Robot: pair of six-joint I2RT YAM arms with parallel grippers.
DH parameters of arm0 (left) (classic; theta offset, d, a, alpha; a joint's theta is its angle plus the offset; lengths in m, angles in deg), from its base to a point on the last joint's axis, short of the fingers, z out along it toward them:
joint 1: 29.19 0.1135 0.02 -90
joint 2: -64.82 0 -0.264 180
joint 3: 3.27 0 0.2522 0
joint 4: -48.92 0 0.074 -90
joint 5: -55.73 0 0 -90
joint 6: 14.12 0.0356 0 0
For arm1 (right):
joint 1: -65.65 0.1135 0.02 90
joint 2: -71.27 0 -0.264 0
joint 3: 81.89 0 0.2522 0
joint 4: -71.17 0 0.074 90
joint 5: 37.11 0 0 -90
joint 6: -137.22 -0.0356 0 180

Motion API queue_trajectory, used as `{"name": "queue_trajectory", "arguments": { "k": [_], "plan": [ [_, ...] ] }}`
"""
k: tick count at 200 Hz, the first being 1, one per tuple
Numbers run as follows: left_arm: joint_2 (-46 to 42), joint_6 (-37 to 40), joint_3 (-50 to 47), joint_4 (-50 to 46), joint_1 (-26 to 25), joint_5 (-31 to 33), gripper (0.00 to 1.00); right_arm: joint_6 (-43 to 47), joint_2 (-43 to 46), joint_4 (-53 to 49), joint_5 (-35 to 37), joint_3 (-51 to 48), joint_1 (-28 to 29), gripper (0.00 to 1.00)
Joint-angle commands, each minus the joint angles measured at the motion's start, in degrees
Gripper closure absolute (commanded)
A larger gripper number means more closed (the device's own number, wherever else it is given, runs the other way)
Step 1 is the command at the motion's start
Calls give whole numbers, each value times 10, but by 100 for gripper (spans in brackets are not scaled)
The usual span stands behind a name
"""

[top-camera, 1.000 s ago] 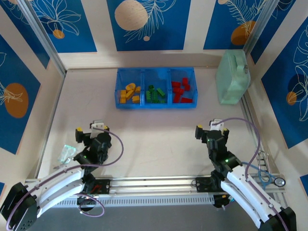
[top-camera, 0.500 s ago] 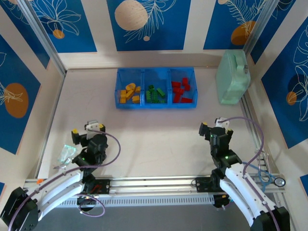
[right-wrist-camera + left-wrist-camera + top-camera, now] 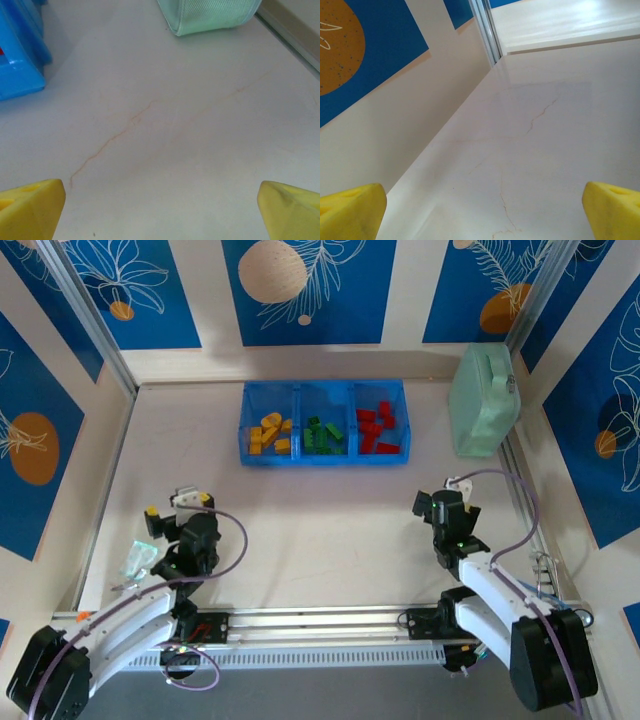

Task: Sort the legos into containers by color
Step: Reset both arms

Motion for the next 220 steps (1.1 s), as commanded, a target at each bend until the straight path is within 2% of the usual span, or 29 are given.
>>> {"name": "queue_trajectory", "arguments": {
  "k": [1,112,220],
  "plan": [
    [7,3,-6,33,13,-14,0,4,-25,52,2,30,-3,1],
    [83,29,-7,143,64,-62,0,28,-68,113,-2,34,-1,1],
    [145,57,-24,276,83,-88,0,43,-134,183,6,50,-5,1]
  ]
}}
